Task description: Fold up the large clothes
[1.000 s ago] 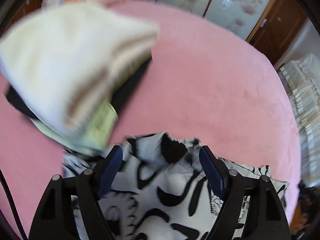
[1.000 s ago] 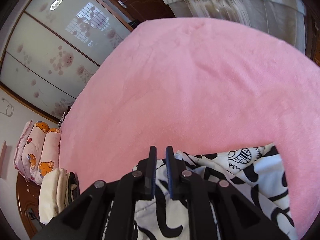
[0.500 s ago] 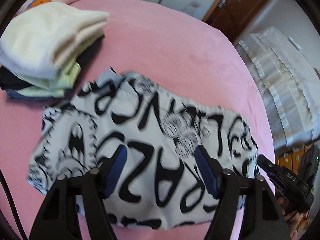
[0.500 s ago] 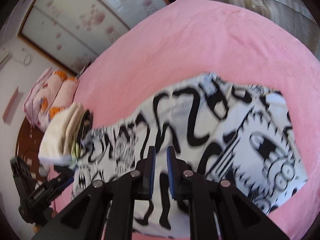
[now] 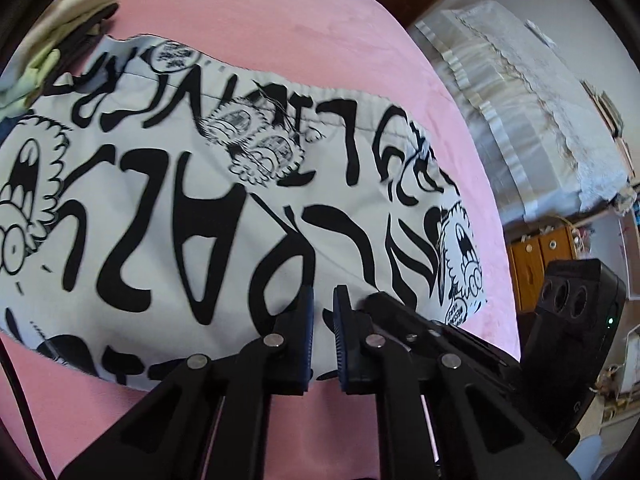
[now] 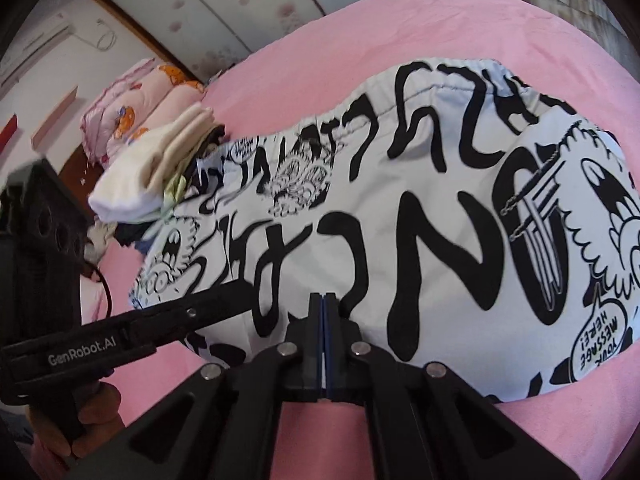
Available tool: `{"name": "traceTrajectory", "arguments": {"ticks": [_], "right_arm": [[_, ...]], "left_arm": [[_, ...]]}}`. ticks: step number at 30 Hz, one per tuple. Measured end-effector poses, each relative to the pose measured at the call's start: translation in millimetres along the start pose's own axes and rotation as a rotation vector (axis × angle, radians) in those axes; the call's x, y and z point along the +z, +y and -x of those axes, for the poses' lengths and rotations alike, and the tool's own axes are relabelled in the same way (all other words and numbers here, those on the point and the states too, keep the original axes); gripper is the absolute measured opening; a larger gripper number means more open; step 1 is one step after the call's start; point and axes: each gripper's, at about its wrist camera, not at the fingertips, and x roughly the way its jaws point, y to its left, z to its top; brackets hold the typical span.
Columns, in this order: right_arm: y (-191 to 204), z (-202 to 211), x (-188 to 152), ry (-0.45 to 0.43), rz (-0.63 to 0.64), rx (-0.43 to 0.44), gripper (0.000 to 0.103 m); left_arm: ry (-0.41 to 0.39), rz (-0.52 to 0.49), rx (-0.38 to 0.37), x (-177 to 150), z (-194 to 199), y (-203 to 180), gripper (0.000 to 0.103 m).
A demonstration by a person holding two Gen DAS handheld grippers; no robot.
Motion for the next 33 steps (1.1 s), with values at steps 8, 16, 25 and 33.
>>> {"name": "traceTrajectory", "arguments": {"ticks": [8,16,25,33], "right_arm": [[-23.1,-48.4,-7.2,0.077,-0.046,0.026,0.0],[-39.1,-59.9,-5.2,0.096,-0.007,0.008,0.0],[-122.3,-15.6,4.2,0.023,-0.13,-0.142,0.0],[-186.9,37.8,-4.3,-0.049,-0.233,-0.314,0.0]], "left_arm": [[0.096,-0.007,0.062,-5.0,-56.0,1.4,0.007],[0.076,0.012,0.133,-12.2,-76.5,26.0,0.001],[-0.001,0.074,0.416,-12.6,-32.2,97.2,0.001],[-0.028,0.067,0.544,-17.7,-10.1,122.8,0.001]]}}
